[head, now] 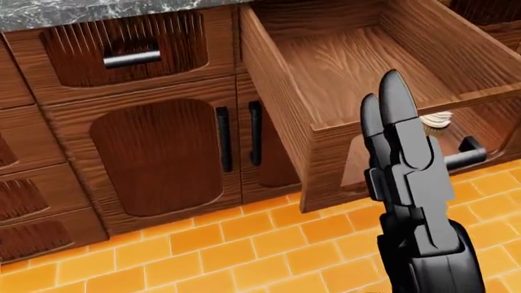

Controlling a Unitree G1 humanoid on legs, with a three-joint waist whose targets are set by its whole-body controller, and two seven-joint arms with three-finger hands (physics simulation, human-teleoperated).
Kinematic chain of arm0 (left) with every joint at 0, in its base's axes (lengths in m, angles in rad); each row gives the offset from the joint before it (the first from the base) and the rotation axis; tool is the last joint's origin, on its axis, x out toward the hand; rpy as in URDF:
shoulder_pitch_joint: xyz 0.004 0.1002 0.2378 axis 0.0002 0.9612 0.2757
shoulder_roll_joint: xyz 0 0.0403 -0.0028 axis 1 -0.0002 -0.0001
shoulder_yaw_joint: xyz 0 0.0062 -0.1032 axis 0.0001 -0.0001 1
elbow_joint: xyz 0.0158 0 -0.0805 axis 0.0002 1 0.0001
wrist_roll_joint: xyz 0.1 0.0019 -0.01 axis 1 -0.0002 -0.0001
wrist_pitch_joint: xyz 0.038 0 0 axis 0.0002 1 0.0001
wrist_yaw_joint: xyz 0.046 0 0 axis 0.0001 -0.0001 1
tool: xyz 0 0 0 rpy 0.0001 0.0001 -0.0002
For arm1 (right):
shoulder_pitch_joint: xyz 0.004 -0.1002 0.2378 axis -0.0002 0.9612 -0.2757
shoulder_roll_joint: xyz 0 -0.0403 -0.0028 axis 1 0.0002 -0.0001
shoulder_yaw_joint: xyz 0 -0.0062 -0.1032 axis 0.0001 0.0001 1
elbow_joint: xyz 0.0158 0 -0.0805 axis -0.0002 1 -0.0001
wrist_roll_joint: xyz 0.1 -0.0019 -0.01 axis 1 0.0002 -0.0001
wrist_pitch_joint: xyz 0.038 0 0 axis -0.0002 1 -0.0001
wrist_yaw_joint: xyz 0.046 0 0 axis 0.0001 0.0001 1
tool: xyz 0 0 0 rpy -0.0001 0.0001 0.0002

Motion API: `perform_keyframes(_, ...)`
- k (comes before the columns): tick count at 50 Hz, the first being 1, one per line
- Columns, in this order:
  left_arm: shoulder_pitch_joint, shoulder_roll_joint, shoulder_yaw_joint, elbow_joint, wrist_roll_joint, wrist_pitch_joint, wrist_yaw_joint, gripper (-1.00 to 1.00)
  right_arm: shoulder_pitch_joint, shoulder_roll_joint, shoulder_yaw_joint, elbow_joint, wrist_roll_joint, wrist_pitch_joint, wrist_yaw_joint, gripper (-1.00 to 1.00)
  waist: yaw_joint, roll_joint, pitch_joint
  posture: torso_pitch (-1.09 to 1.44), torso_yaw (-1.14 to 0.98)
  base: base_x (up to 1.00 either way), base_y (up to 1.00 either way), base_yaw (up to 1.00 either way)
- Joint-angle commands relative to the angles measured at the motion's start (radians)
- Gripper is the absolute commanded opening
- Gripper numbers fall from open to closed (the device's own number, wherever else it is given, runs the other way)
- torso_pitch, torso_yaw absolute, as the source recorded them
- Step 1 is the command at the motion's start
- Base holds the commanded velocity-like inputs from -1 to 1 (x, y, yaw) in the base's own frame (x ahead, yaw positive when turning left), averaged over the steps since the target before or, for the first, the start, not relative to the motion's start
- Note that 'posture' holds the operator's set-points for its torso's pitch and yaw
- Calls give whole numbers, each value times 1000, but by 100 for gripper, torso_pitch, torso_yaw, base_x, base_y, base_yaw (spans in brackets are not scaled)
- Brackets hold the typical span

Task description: Close the right drawer.

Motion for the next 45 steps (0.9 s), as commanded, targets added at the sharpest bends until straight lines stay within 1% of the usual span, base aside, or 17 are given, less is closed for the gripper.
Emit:
perform_keyframes(1,-3,5,7,-36,-2,-21,0,100,-7,5,8,-37,3,-22,-4,100,5,-11,0,0,0,9,0,-20)
perform_keyframes(9,1,6,3,-32,-2,-30,-1,100,0,2,1,-16,9,-49,-4,100,6,63,16,0,0,9,0,-20)
perform_keyframes(11,1,7,1,-30,-1,-33,-1,100,0,2,1,-11,8,-55,-3,100,6,108,9,0,0,9,0,-20)
perform_keyframes(12,2,7,0,-29,0,-34,-1,100,0,2,0,-7,9,-57,-2,100,10,146,-7,0,0,10,0,-20)
perform_keyframes(13,3,8,-1,-27,0,-37,-2,100,1,2,0,-5,10,-59,-1,100,24,96,10,0,0,9,0,-20)
perform_keyframes(15,5,9,-2,-23,0,-44,-3,100,2,2,-2,-2,11,-63,0,100,18,107,11,0,0,9,0,-20)
perform_keyframes(22,8,10,-1,-16,-3,-53,-4,100,3,4,3,-13,6,-52,1,100,20,42,5,0,0,9,0,-20)
perform_keyframes(24,8,10,-1,-16,-4,-54,-4,100,4,3,4,-13,5,-53,1,100,19,-1,-6,0,0,8,0,-20)
perform_keyframes(25,8,11,-1,-16,-4,-53,-4,100,3,3,3,-12,5,-53,0,100,13,-38,-20,0,0,8,0,-21)
perform_keyframes(26,7,10,0,-13,-3,-54,-4,100,4,3,4,-11,5,-54,1,100,0,8,-7,0,0,9,0,-21)
perform_keyframes(28,10,10,-3,-14,-2,-56,-5,100,3,3,5,-13,3,-50,1,100,-1,-1,-3,0,0,9,0,-20)
perform_keyframes(35,7,13,-10,-23,6,-44,2,100,-1,2,10,-17,-2,-38,2,100,4,64,16,0,0,9,0,-20)
perform_keyframes(37,6,13,-10,-26,6,-40,4,100,1,1,7,-12,0,-45,2,100,4,110,8,0,0,9,0,-20)
perform_keyframes(38,7,14,-11,-27,7,-39,4,100,1,1,7,-9,1,-48,2,100,8,147,-9,0,0,9,0,-20)
perform_keyframes(39,6,14,-11,-27,8,-39,5,100,1,0,7,-7,1,-50,2,100,23,96,7,0,0,9,0,-21)
perform_keyframes(41,4,14,-11,-26,7,-38,5,100,1,1,6,-7,2,-50,3,100,19,109,7,0,0,9,0,-20)
perform_keyframes(45,4,15,-10,-25,4,-39,4,100,3,0,5,7,3,-63,6,100,17,77,1,0,0,9,0,-20)
